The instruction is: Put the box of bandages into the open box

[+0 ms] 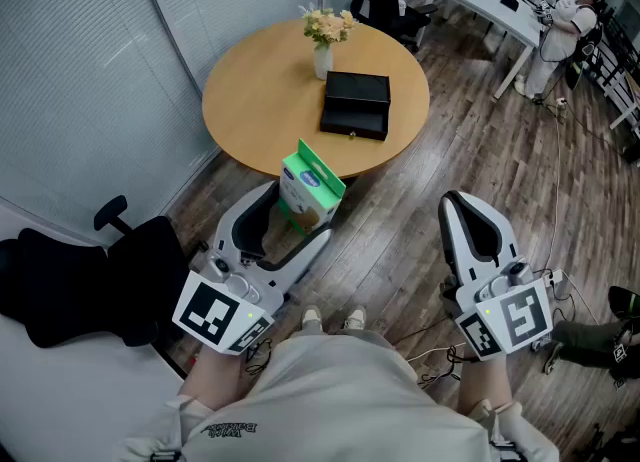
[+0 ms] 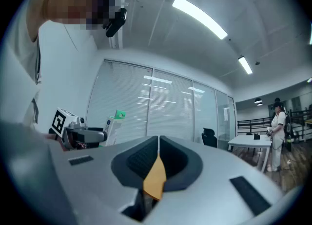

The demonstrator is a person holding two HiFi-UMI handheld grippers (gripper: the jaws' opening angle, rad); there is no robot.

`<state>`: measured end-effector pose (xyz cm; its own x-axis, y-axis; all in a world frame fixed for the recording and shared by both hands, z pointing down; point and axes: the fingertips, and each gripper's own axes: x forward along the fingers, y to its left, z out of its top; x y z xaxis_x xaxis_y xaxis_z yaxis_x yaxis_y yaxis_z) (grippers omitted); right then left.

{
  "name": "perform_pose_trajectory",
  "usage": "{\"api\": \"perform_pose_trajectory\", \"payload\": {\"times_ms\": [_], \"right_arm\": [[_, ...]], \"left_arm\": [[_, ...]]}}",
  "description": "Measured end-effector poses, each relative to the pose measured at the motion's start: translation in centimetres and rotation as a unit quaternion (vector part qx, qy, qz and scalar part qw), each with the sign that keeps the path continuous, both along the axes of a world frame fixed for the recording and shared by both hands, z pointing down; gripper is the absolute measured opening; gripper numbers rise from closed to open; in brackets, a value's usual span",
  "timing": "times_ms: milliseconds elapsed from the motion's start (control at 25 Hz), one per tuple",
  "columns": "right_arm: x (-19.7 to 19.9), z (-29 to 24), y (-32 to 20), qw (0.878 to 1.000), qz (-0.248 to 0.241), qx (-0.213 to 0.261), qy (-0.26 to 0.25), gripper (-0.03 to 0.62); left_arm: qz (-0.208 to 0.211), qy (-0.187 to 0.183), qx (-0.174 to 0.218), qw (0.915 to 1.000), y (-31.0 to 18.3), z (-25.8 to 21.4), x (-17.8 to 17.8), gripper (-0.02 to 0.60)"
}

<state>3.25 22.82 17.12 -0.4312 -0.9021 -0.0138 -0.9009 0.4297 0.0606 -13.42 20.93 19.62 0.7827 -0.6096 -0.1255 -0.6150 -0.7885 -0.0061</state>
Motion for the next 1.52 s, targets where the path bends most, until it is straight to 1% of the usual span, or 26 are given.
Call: {"api": "perform_pose_trajectory", "payload": {"times_ms": [360,960,1040,1280,1360,1520], "right_arm": [[0.2,0.9,-0.4,1.000,0.003,-0.008,-0.015,0.035],[0.8,2.1,-1.1,1.000,0.001,-0.021,-0.011,0.035],[2.3,2.5,-1.3,1.000,-0.003,-0.023,-0.014,0.035],[9.1,2.9,-1.9,0.999,-0.021,-0.023,-0.029,0.035],[9.8,3.0,-2.0,0.999,-0.026,-0.024,-0.031,0.035],[9.6,3.8,-2.3,0.999,-0.032,-0.030,-0.029,0.035]], "left_arm": [[-0.004,-0.006,0.005,1.0000,-0.2,0.1,-0.2,0.341],[-0.006,-0.020,0.005,0.9998,-0.4,0.8,0.4,0.341],[-0.011,-0.021,0.004,0.9997,-0.5,0.9,1.9,0.341],[-0.026,-0.033,0.006,0.9991,-0.6,0.5,8.6,0.341],[-0.024,-0.036,0.008,0.9990,-0.6,0.4,9.6,0.340],[-0.029,-0.035,0.009,0.9989,-0.9,1.0,9.5,0.340]]}}
